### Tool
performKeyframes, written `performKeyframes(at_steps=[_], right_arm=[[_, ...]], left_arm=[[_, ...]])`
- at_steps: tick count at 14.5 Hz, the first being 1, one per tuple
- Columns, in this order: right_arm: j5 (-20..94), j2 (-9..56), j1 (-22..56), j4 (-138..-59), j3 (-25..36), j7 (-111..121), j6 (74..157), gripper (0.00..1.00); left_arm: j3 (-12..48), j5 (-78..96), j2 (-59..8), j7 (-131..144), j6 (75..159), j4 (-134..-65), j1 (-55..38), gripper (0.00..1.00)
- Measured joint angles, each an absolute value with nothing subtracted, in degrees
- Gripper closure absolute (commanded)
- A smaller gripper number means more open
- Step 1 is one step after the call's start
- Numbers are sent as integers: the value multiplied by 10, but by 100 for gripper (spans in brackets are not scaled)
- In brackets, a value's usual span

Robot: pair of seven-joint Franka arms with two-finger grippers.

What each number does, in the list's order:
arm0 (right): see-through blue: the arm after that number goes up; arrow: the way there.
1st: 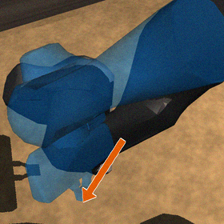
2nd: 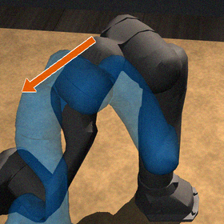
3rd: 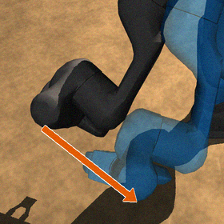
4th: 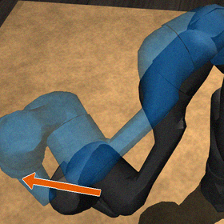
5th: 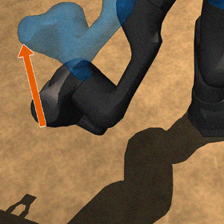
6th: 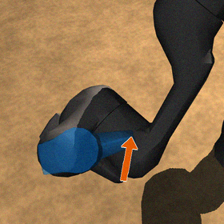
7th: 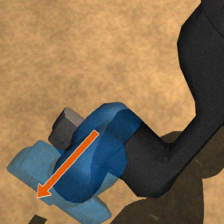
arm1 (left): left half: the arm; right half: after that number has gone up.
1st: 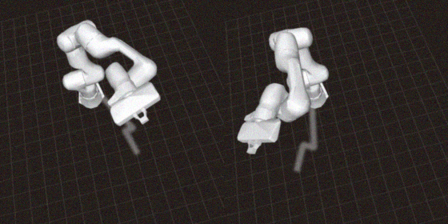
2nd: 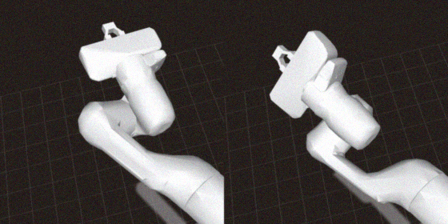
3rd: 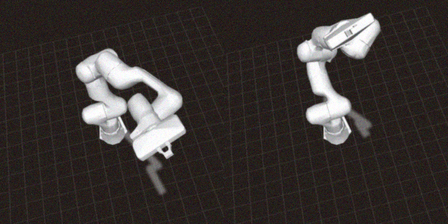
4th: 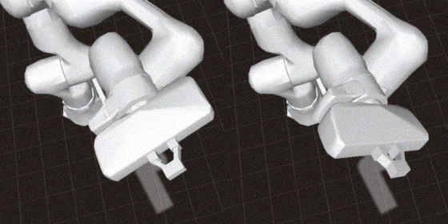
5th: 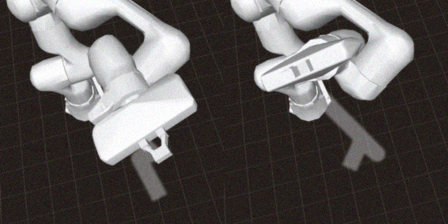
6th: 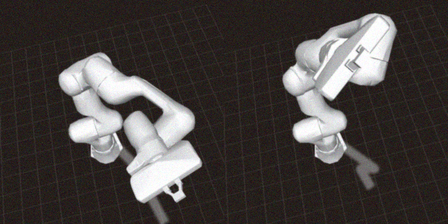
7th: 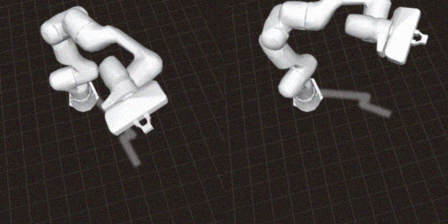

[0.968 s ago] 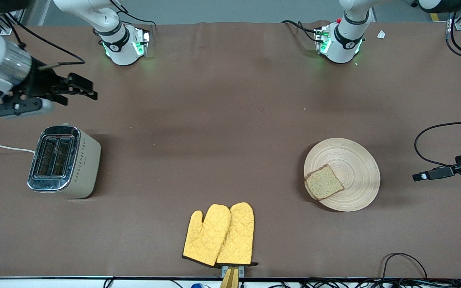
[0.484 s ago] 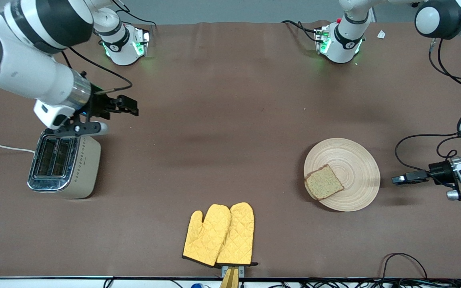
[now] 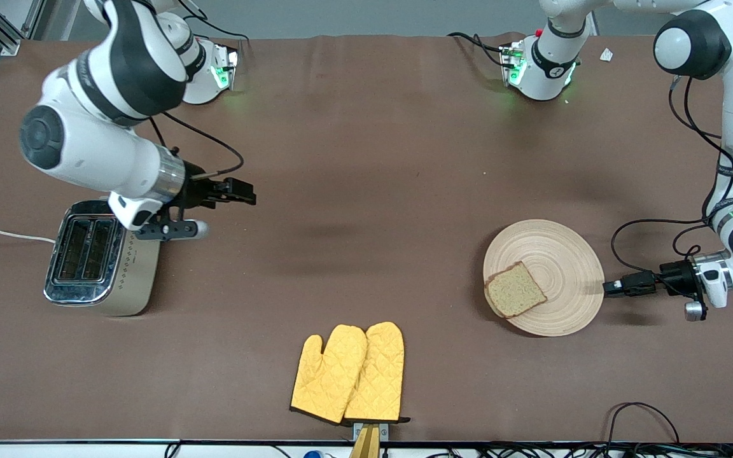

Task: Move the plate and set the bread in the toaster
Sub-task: 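Reach the left gripper to the plate rim while the right gripper advances, then push the plate with the left gripper while the right gripper approaches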

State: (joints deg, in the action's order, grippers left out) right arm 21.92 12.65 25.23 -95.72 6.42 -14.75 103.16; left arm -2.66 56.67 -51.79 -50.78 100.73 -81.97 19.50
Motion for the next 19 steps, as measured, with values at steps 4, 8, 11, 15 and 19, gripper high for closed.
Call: performKeyframes(at_steps=[4, 8, 11, 15, 19], right_arm=[[225, 158, 277, -957, 64, -165, 1066, 0], [236, 192, 324, -958, 64, -210, 1140, 0], [275, 220, 340, -958, 64, -212, 1179, 0], [281, 239, 344, -957, 65, -212, 1196, 0], [261, 246, 323, -957, 77, -180, 1195, 0]], left_arm=[[-26, 567, -527, -514, 993, -819, 194, 83], [-26, 567, -529, -532, 971, -819, 194, 100], [-22, 567, -529, -535, 948, -810, 188, 100], [41, 565, -525, -530, 928, -791, 180, 100], [87, 557, -520, -525, 934, -791, 111, 99]])
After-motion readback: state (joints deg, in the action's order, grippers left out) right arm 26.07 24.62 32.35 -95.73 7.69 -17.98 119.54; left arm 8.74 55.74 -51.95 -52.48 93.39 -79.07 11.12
